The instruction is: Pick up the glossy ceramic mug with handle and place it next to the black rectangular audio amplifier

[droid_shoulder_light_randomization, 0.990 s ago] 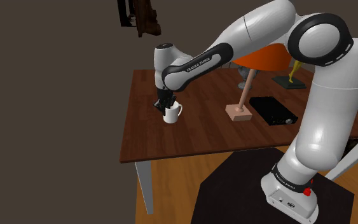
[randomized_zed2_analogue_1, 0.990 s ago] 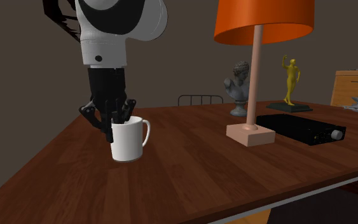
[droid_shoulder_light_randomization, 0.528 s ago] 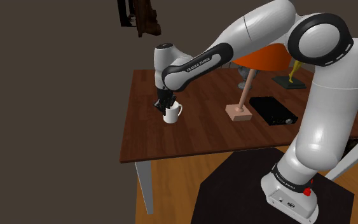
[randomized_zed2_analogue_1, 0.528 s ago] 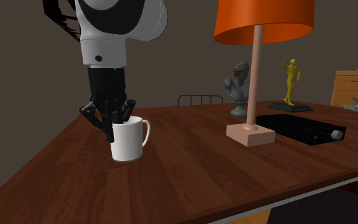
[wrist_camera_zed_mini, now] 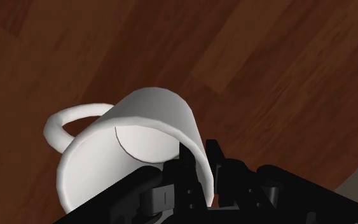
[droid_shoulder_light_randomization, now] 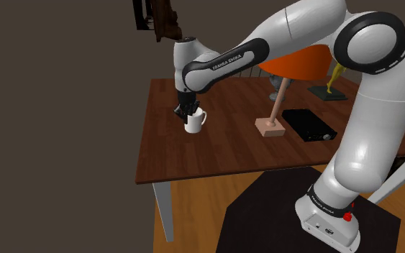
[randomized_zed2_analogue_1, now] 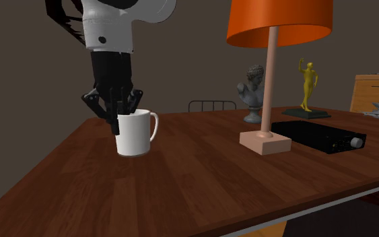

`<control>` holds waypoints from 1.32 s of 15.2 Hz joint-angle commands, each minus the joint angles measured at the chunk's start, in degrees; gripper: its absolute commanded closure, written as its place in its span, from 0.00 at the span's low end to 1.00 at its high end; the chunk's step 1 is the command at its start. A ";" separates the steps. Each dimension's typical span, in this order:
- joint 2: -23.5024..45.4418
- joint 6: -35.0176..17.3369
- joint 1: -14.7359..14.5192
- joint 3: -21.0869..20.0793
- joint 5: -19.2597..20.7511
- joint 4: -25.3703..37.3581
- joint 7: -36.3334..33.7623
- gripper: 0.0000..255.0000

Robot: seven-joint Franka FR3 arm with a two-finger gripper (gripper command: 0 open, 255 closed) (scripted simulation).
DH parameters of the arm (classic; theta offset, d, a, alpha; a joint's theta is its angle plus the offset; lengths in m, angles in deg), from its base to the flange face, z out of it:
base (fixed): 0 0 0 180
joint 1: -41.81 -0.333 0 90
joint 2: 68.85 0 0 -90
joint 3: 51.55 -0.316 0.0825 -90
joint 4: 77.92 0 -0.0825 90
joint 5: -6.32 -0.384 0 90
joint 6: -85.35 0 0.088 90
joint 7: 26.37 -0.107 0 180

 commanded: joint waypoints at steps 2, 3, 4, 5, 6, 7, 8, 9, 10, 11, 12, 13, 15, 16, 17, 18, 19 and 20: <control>-0.85 1.91 0.08 -0.10 -0.42 1.12 0.39 1.00; -1.14 2.60 0.10 -0.13 -0.57 1.53 0.51 1.00; -1.42 3.29 0.12 -0.17 -0.71 1.96 0.64 1.00; -1.69 3.98 0.13 -0.20 -0.84 2.40 0.76 1.00; -1.94 4.68 0.15 -0.22 -0.97 2.86 0.87 1.00; -2.19 5.38 0.16 -0.25 -1.09 3.33 0.98 1.00; -2.43 6.08 0.17 -0.28 -1.20 3.81 1.09 1.00; -2.65 6.79 0.18 -0.30 -1.32 4.31 1.20 1.00; -2.86 7.49 0.19 -0.32 -1.42 4.82 1.30 1.00; -3.06 8.20 0.20 -0.34 -1.52 5.34 1.40 1.00; -3.25 8.92 0.21 -0.36 -1.62 5.88 1.49 1.00; -3.43 9.64 0.21 -0.38 -1.71 6.43 1.58 1.00; -3.75 11.08 0.21 -0.41 -1.87 7.58 1.76 1.00; -3.89 11.81 0.21 -0.43 -1.94 8.17 1.84 1.00; -4.02 12.54 0.21 -0.44 -2.01 8.78 1.92 1.00; -4.13 13.27 0.21 -0.46 -2.08 9.41 2.00 1.00; -4.24 14.00 0.20 -0.47 -2.13 10.05 2.07 1.00; -4.33 14.74 0.19 -0.48 -2.19 10.70 2.14 1.00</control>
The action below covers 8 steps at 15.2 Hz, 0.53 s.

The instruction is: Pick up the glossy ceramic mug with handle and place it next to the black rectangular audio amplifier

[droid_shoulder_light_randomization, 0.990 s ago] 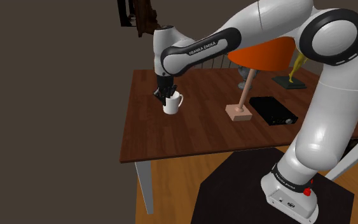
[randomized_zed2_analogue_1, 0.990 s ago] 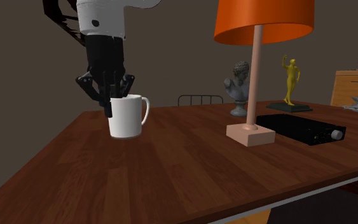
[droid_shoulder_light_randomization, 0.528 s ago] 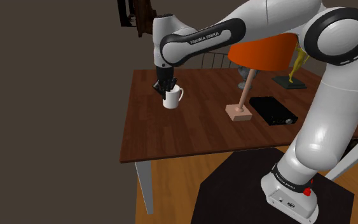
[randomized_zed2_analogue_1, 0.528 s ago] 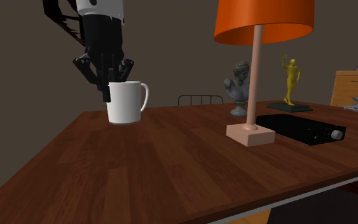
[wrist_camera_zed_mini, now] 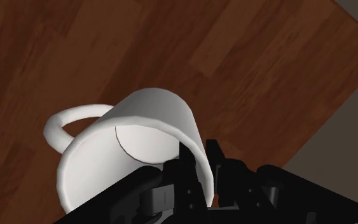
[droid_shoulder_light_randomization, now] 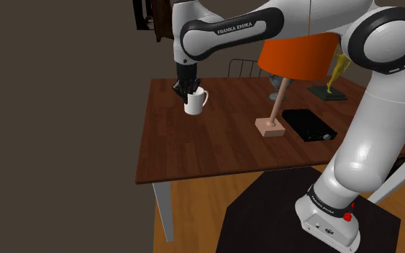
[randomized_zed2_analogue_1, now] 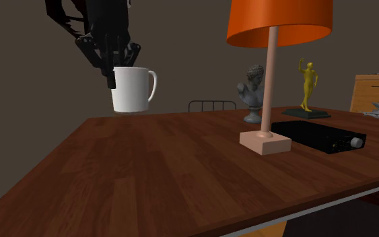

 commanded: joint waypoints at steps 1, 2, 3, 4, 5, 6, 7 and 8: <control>-0.18 1.57 -0.06 -0.06 -0.09 1.39 0.06 1.00; -0.25 2.32 -0.07 -0.08 -0.14 2.07 0.13 1.00; -0.30 3.07 -0.09 -0.08 -0.17 2.78 0.19 1.00; -0.36 3.82 -0.10 -0.10 -0.21 3.48 0.25 1.00; -0.36 4.42 -0.12 -0.10 -0.23 4.07 0.29 1.00; -2.62 3.67 0.57 0.19 -0.94 1.25 1.30 1.00; -4.82 3.00 1.21 0.54 -1.63 -1.46 2.35 1.00; -6.98 2.41 1.79 0.93 -2.29 -4.04 3.42 1.00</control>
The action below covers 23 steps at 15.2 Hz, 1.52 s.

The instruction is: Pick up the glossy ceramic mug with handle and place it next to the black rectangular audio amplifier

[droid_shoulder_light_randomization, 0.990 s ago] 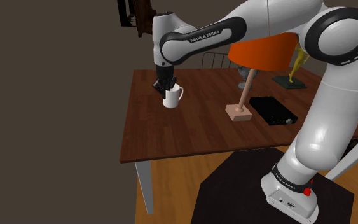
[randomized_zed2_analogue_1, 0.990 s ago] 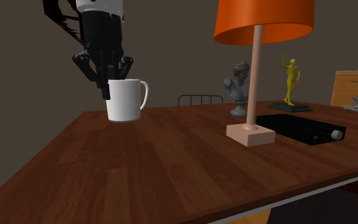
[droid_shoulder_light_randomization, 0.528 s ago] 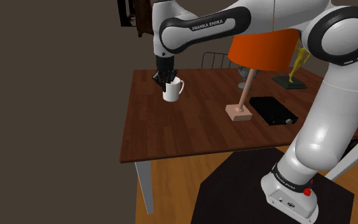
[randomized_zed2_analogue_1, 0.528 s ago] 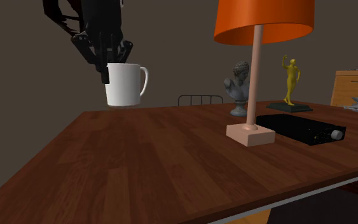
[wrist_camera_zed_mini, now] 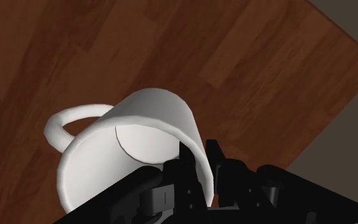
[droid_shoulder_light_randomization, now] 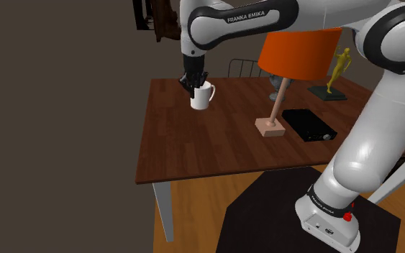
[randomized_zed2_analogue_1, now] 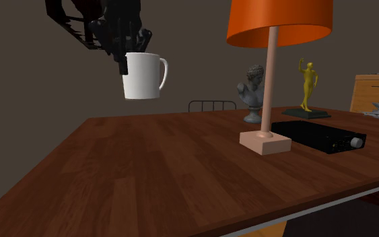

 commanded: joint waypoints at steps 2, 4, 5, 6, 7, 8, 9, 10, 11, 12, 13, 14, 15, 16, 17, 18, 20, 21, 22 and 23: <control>-6.39 -1.96 1.67 1.35 -1.86 -7.35 3.43 1.00; -10.43 -2.67 2.50 2.44 -2.88 -11.86 5.69 1.00; -12.39 -2.94 2.85 3.06 -3.32 -13.99 6.83 1.00; -14.32 -3.14 3.17 3.71 -3.69 -16.05 7.97 1.00; -16.23 -3.30 3.49 4.37 -4.02 -18.03 9.11 1.00; -18.10 -3.40 3.79 5.07 -4.28 -19.94 10.25 1.00; -19.94 -3.45 4.07 5.80 -4.48 -21.79 11.38 1.00; -21.76 -3.46 4.35 6.55 -4.63 -23.56 12.52 1.00; -23.55 -3.42 4.62 7.33 -4.70 -25.28 13.64 1.00; -25.32 -3.34 4.91 8.11 -4.72 -26.92 14.77 1.00; -27.06 -3.21 5.20 8.93 -4.68 -28.51 15.89 1.00; -28.78 -3.05 5.50 9.76 -4.58 -30.03 17.01 1.00; -30.47 -2.84 5.82 10.61 -4.42 -31.49 18.13 1.00; -32.14 -2.60 6.16 11.47 -4.20 -32.89 19.25 1.00; -33.78 -2.33 6.53 12.35 -3.93 -34.22 20.37 1.00; -35.40 -2.02 6.91 13.25 -3.60 -35.50 21.50 1.00; -38.54 -1.32 7.75 15.10 -2.78 -37.85 23.77 1.00; -40.06 -0.92 8.22 16.05 -2.29 -38.94 24.92 1.00; -41.54 -0.51 8.72 17.01 -1.76 -39.96 26.09 1.00; -42.99 -0.07 9.25 18.00 -1.17 -40.91 27.26 1.00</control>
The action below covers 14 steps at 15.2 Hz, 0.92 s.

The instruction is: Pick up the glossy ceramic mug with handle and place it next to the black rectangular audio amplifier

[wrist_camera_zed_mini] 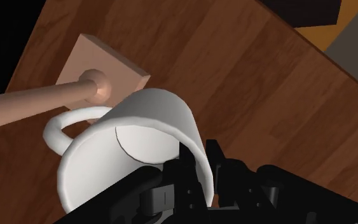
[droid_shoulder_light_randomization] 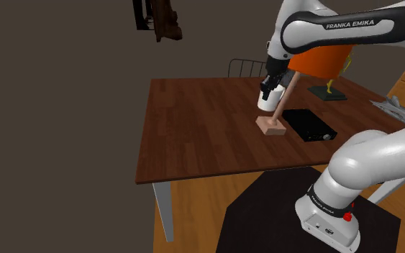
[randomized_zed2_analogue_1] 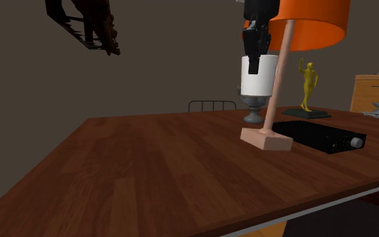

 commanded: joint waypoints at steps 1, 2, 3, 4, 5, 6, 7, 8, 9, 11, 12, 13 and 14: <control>-2.50 0.93 1.06 2.00 1.15 -1.65 2.31 1.00; -3.86 1.39 1.67 3.00 1.81 -2.47 3.53 1.00; -5.17 1.87 2.30 4.04 2.51 -3.23 4.76 1.00; -6.43 2.36 2.92 5.11 3.28 -3.91 5.99 1.00; -7.63 2.85 3.56 6.21 4.08 -4.53 7.24 1.00; -8.77 3.34 4.24 7.32 4.91 -5.07 8.51 1.00; -9.84 3.82 4.95 8.44 5.76 -5.55 9.80 1.00; -10.85 4.30 5.67 9.59 6.65 -5.95 11.11 1.00; -11.78 4.77 6.42 10.75 7.55 -6.29 12.45 1.00; -13.41 5.63 8.02 13.06 9.37 -6.75 15.23 1.00; -14.05 5.99 9.06 14.08 10.16 -6.89 16.79 1.00; -14.67 6.37 9.82 15.31 11.14 -6.94 18.19 1.00; -15.20 6.73 10.54 16.58 12.14 -6.92 19.59 1.00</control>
